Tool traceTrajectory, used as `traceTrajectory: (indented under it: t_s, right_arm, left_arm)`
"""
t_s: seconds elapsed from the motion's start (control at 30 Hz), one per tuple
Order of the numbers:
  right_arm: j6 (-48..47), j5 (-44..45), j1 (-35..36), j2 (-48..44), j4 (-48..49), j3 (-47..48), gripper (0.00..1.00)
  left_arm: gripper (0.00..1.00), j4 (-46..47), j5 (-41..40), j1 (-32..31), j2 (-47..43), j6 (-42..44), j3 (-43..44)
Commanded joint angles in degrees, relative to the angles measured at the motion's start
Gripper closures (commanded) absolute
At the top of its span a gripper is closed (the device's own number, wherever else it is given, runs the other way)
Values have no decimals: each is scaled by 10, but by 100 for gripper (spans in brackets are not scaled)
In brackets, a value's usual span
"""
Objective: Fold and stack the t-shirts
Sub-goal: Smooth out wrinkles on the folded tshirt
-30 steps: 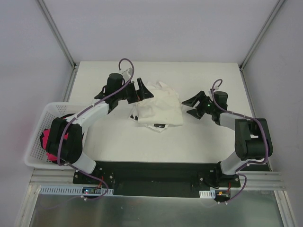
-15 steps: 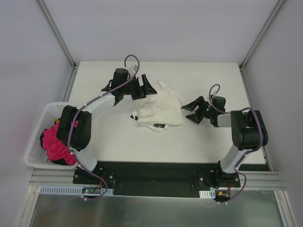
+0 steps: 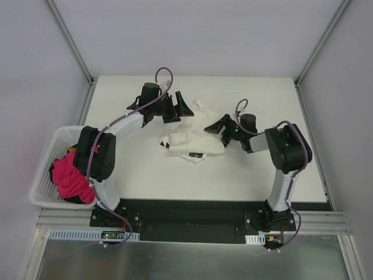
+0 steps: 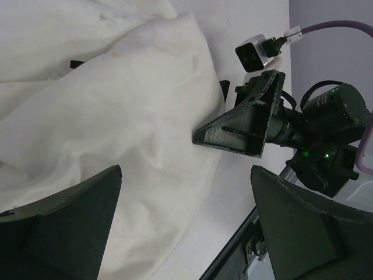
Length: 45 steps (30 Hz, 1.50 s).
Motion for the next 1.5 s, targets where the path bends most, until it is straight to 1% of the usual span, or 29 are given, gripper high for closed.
traceTrajectory:
  t_s: [0.0, 0.13, 0.33, 0.47, 0.57, 0.6, 0.67, 0.7, 0.77, 0.8, 0.9, 0.93, 1.1, 1.33, 1.47]
  right_arm:
    - [15, 21, 55, 45, -5, 24, 22]
    - [29, 22, 80, 57, 4, 36, 22]
    - [39, 23, 94, 64, 14, 46, 22]
    - [52, 24, 97, 75, 33, 45, 27]
    - [69, 24, 97, 85, 59, 44, 38]
    - [74, 23, 98, 92, 74, 45, 47]
    - [82, 23, 99, 98, 86, 46, 58]
    - [84, 23, 99, 101, 89, 49, 68]
    - [87, 20, 99, 104, 92, 52, 78]
    - [87, 20, 99, 105, 94, 54, 86]
    - [89, 19, 100, 107, 97, 58, 97]
    - [88, 19, 100, 107, 97, 58, 99]
    - [89, 18, 100, 112, 98, 65, 99]
    - [95, 18, 96, 127, 99, 82, 99]
    - [98, 25, 82, 136, 99, 96, 99]
  left_arm:
    - [9, -6, 20, 11, 1, 6, 23]
    - [9, -9, 25, 12, 6, 8, 21]
    - [9, -10, 28, 12, 4, 9, 18]
    - [10, -10, 25, 15, -8, 13, 16]
    - [10, -16, 23, 23, -27, 18, 16]
    - [9, -18, 21, 24, -32, 19, 16]
    - [10, -25, 18, 30, -52, 24, 16]
    - [10, -27, 16, 32, -59, 26, 16]
    - [9, -31, 11, 35, -78, 31, 15]
    - [9, -36, 7, 35, -84, 33, 16]
    - [9, -42, 6, 40, -103, 35, 12]
    - [9, -42, 4, 43, -111, 35, 9]
    - [9, -46, 1, 55, -130, 40, -7]
    - [9, -48, -4, 57, -133, 45, -8]
    - [9, -48, -6, 58, -134, 48, -9]
